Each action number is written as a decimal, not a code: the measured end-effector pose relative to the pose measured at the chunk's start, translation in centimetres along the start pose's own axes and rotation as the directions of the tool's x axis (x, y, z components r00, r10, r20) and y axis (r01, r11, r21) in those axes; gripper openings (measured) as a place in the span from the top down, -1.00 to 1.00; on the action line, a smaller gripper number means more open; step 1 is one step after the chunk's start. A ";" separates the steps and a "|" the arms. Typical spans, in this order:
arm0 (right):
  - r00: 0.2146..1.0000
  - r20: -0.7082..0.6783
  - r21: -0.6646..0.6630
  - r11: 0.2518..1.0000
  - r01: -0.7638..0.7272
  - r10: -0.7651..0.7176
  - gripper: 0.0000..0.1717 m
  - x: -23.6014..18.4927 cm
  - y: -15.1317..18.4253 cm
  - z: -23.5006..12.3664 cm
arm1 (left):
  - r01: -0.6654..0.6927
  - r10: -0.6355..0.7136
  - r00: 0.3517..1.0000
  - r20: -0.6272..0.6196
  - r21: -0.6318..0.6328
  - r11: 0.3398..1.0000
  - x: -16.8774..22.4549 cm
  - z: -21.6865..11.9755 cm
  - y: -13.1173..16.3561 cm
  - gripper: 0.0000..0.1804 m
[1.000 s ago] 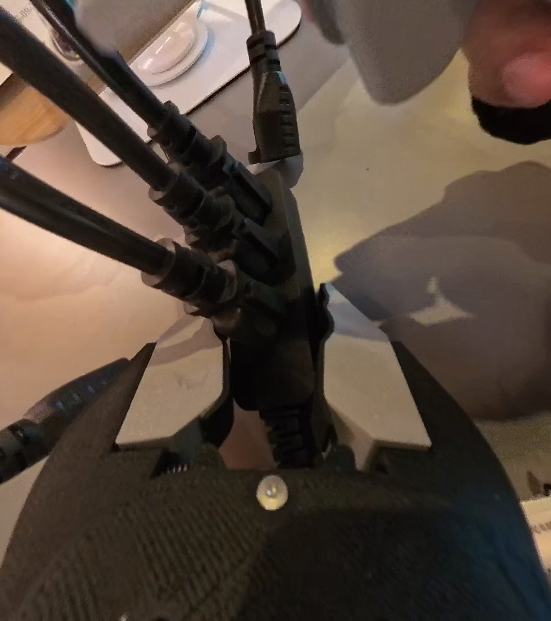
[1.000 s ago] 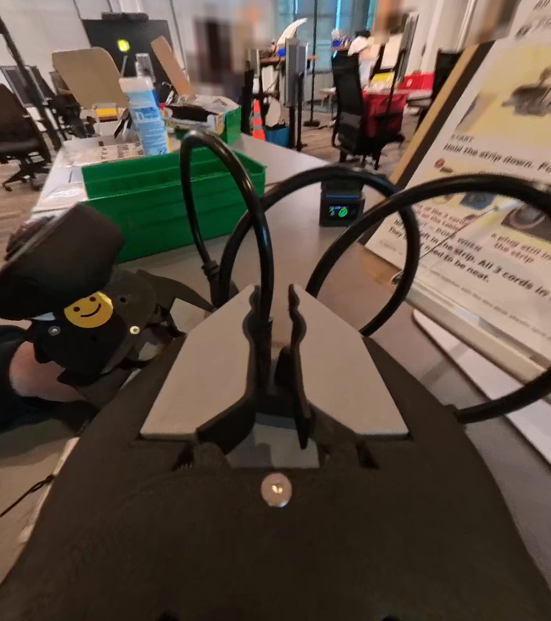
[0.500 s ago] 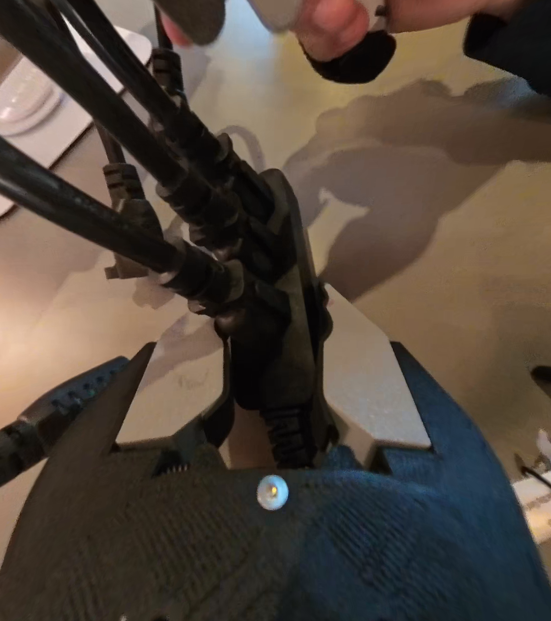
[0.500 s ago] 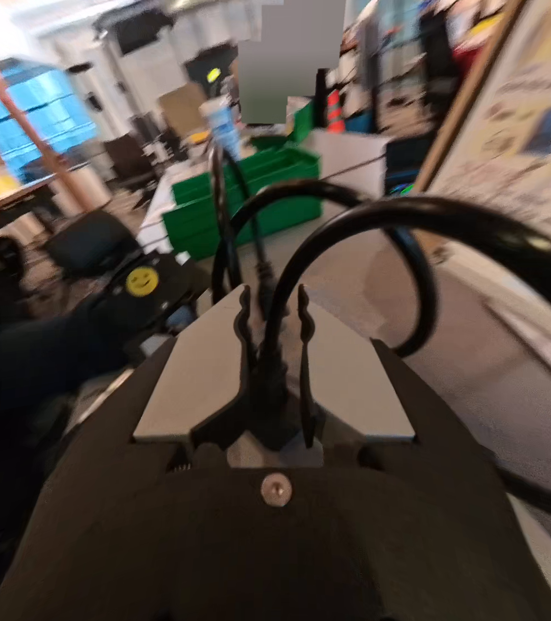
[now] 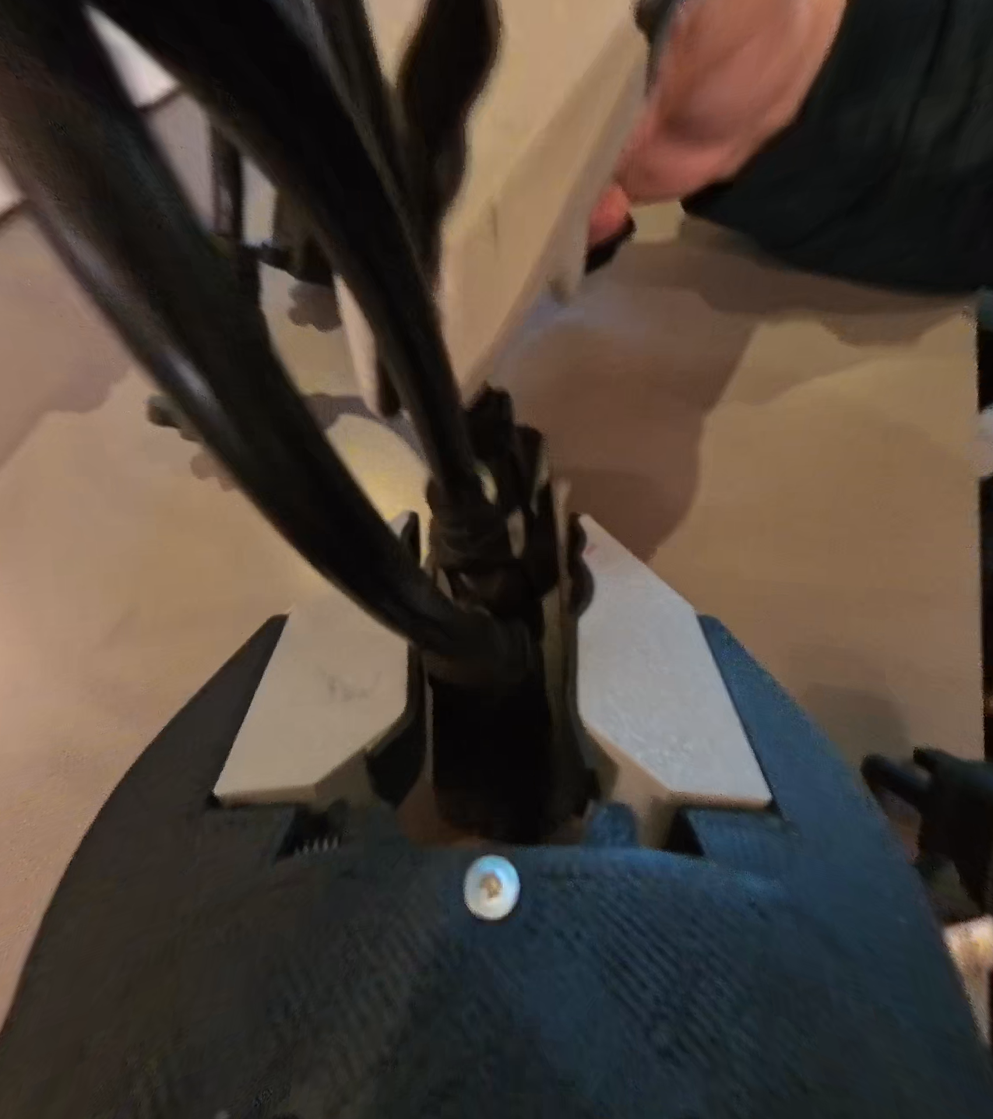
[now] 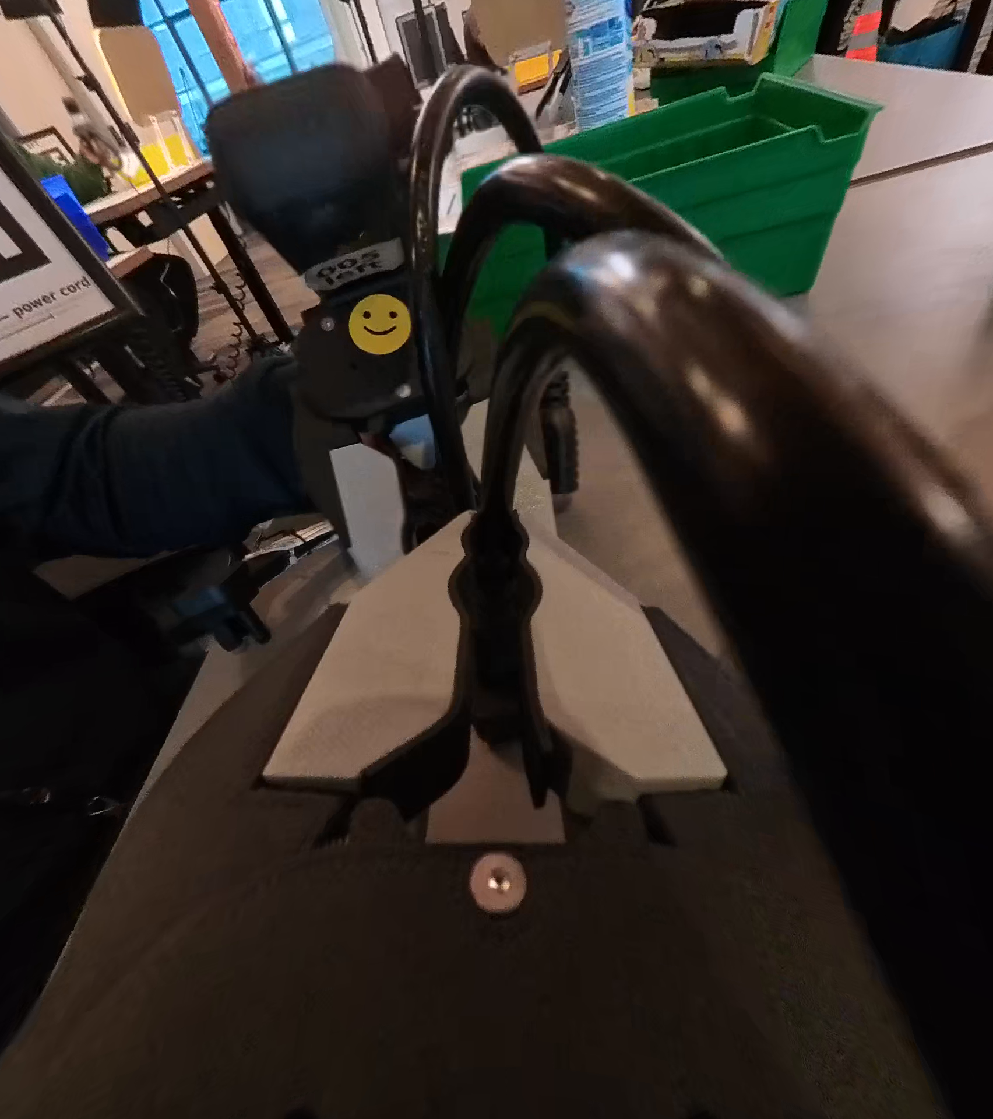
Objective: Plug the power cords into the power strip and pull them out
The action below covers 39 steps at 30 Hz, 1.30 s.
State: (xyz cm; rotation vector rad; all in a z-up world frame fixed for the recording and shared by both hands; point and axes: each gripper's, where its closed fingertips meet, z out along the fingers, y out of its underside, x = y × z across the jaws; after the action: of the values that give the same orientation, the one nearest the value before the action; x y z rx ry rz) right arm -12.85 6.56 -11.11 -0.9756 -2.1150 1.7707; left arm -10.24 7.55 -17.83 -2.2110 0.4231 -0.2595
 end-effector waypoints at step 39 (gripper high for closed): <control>0.956 0.015 -0.190 0.938 0.290 -0.293 0.86 -1.3 2.4 0.5 | -0.057 0.070 0.997 0.027 -0.338 0.940 0.8 -1.3 0.4 0.74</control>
State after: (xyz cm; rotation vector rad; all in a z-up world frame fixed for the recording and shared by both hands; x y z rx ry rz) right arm -11.28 5.50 -13.20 -0.6663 -2.3123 1.4376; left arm -9.99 6.08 -17.29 -2.5266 0.5503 -0.1141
